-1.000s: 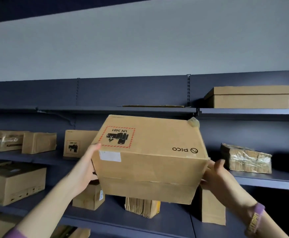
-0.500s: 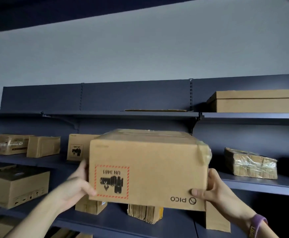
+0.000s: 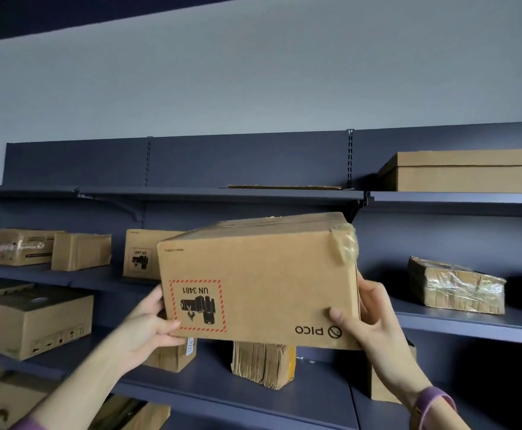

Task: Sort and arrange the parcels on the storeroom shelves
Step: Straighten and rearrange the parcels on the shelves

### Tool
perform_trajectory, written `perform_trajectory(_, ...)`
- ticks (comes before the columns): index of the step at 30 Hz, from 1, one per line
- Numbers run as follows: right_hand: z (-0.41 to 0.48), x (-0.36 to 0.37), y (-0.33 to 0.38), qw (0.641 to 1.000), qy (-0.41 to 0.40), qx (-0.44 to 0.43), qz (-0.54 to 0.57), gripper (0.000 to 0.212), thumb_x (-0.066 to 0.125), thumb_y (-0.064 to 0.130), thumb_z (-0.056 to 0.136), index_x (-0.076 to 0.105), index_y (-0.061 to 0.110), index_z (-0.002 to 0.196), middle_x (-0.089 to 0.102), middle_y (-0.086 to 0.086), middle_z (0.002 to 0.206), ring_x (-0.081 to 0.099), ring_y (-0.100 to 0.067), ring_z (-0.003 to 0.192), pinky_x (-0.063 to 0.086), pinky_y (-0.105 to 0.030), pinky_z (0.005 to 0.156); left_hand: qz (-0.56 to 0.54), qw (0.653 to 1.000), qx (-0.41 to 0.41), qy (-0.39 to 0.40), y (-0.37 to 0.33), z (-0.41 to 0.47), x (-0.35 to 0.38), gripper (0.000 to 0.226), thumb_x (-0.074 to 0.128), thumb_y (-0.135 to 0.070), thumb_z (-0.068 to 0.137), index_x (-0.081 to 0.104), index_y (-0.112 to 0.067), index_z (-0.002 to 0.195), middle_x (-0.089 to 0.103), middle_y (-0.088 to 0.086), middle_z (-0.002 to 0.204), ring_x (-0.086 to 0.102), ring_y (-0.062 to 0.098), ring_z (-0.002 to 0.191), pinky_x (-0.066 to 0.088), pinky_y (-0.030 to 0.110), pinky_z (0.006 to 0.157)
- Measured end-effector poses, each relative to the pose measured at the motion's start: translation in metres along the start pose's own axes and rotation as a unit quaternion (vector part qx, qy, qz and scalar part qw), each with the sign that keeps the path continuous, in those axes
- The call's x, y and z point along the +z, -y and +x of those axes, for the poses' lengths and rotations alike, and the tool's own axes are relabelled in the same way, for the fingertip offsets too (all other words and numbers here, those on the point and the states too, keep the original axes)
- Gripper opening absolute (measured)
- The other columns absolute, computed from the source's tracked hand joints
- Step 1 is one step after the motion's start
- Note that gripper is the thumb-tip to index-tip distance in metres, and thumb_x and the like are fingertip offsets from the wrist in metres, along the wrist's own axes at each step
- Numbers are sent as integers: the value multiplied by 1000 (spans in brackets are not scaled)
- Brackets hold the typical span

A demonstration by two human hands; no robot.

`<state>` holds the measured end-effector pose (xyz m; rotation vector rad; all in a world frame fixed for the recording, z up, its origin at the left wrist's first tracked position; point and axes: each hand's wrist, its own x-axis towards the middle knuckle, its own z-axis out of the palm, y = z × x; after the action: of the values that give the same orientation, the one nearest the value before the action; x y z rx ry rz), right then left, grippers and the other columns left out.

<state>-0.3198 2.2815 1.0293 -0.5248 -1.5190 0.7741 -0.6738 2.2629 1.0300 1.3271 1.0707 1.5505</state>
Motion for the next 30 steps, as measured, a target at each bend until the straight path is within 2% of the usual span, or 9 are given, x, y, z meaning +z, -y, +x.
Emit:
perform_trajectory(4, -3, 30, 11, 990, -41, -86, -107, 81, 77, 57, 70, 33, 59, 138, 30, 28, 152, 26, -1, 143, 33, -35, 116, -2, 999, 19, -35, 13, 17, 3, 69, 38, 20, 90, 50, -36, 129, 68, -2, 120, 66, 17, 107, 51, 42, 88)
perform_trajectory(7, -10, 57, 16, 949, -68, -169, -259, 88, 61, 56, 74, 17, 47, 150, 13, 29, 158, 4, -10, 150, 11, -43, 121, -73, 992, 26, -95, 15, 35, 12, 74, 28, 22, 92, 39, -32, 142, 60, 0, 128, 58, 19, 115, 42, 47, 103)
perform_trajectory(12, -23, 89, 18, 888, -111, -265, -360, 87, 59, 53, 80, 17, 36, 154, 13, 14, 162, 8, -33, 149, -5, -14, 116, -166, 974, 14, -153, 19, 51, 16, 76, 22, 25, 90, 39, -25, 145, 50, 14, 140, 47, 29, 129, 35, 54, 108)
perform_trajectory(15, -22, 84, 16, 893, -106, -257, -354, 87, 59, 59, 79, 11, 48, 150, 9, 22, 161, 5, -27, 149, -3, -18, 115, -183, 971, 8, -153, 23, 51, 16, 77, 21, 25, 89, 38, -25, 145, 48, 14, 143, 45, 30, 132, 34, 55, 109)
perform_trajectory(18, -15, 77, 10, 916, -95, -250, -301, 91, 62, 70, 74, 19, 45, 150, 14, 19, 161, 6, -22, 151, 5, -36, 119, -187, 971, 15, -145, 23, 47, 18, 76, 22, 24, 90, 40, -27, 144, 55, 9, 134, 48, 28, 129, 36, 52, 108)
perform_trajectory(21, -2, 61, 10, 961, -137, -188, -148, 86, 73, 61, 69, 35, 47, 145, 32, 19, 155, 26, -12, 147, 25, -43, 119, -192, 976, 48, -91, 15, 40, 12, 73, 31, 20, 90, 43, -30, 141, 64, 3, 122, 60, 24, 116, 46, 44, 92)
perform_trajectory(25, 24, 27, 4, 973, -190, -72, 111, 57, 75, 40, 77, 58, 39, 131, 65, 3, 130, 62, -15, 117, 53, -44, 97, -273, 960, 67, 23, 0, 27, -3, 43, 44, -18, 98, 46, -24, 140, 60, 8, 133, 58, 28, 121, 44, 52, 98)
perform_trajectory(28, 31, 13, -15, 955, -224, -3, 195, 39, 66, 32, 89, 63, 26, 127, 65, -9, 129, 64, -23, 112, 56, -50, 88, -275, 960, 29, -49, 0, 28, 4, 39, 44, -22, 101, 46, -12, 139, 57, 15, 135, 59, 25, 118, 55, 40, 83)
perform_trajectory(30, 30, 10, -29, 940, -234, 38, 244, 32, 59, 30, 95, 63, 22, 125, 65, -9, 128, 63, -25, 116, 56, -51, 86, -255, 960, -35, -113, 3, 27, 11, 45, 54, -21, 97, 42, -12, 140, 44, 21, 143, 58, 32, 108, 57, 44, 78)
